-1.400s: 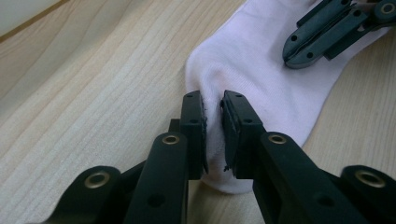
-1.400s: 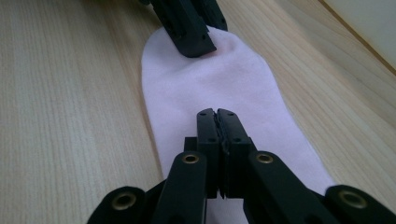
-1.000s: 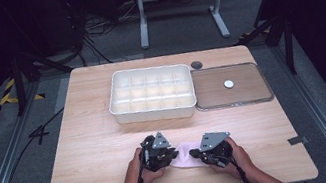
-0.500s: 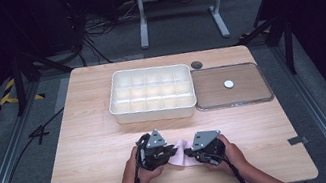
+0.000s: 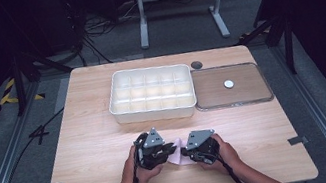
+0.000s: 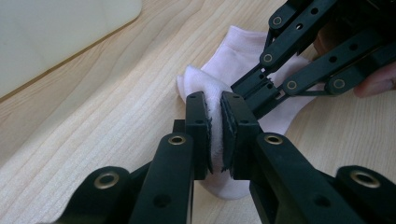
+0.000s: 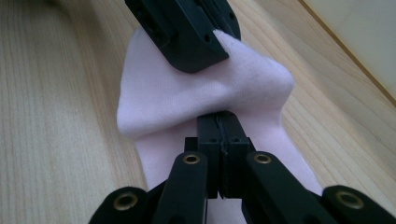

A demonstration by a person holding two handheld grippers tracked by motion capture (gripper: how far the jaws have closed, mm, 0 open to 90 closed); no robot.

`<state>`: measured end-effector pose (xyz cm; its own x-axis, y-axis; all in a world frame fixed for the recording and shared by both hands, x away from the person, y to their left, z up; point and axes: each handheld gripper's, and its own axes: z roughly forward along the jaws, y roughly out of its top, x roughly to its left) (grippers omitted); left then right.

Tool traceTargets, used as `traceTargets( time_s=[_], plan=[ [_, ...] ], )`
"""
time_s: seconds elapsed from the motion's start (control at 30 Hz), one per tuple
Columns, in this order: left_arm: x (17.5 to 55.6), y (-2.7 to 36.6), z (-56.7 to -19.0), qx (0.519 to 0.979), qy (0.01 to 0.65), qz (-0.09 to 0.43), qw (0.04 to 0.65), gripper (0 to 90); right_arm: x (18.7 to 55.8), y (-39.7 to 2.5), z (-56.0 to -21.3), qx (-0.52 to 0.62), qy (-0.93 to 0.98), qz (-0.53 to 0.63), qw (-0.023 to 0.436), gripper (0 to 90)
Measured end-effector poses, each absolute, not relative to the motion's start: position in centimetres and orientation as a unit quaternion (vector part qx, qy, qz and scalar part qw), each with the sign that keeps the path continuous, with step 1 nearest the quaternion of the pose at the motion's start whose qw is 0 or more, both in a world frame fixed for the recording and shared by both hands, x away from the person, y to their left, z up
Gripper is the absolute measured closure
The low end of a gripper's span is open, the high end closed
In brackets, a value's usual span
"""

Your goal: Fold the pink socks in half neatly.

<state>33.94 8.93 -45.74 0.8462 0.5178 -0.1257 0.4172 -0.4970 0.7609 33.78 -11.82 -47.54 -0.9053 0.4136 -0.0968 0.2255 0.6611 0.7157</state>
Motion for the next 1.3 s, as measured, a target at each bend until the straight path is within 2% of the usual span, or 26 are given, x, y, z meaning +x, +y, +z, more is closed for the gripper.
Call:
traceTargets(
  time_s=[0.2,0.43,0.77,1.17,1.3],
  plan=[
    [34.0,8.9,-46.0,0.867,0.275,0.061,0.412,82.0,33.9,-12.0,-47.5,0.178,0.899,0.381,0.119,86.4],
    [34.1,9.2,-45.8,0.866,0.275,0.061,0.413,82.0,33.9,-13.1,-46.7,0.184,0.892,0.394,0.122,86.6],
    [33.8,9.0,-44.8,0.859,0.264,0.049,0.436,81.3,33.7,-12.0,-47.6,0.172,0.9,0.383,0.113,87.5],
    [34.0,8.9,-45.1,0.86,0.271,0.054,0.43,81.7,33.8,-11.6,-48.0,0.18,0.891,0.401,0.112,86.1],
    [33.9,8.9,-45.0,0.865,0.265,0.065,0.421,82.3,33.9,-11.7,-47.9,0.176,0.891,0.402,0.112,79.5]
  ],
)
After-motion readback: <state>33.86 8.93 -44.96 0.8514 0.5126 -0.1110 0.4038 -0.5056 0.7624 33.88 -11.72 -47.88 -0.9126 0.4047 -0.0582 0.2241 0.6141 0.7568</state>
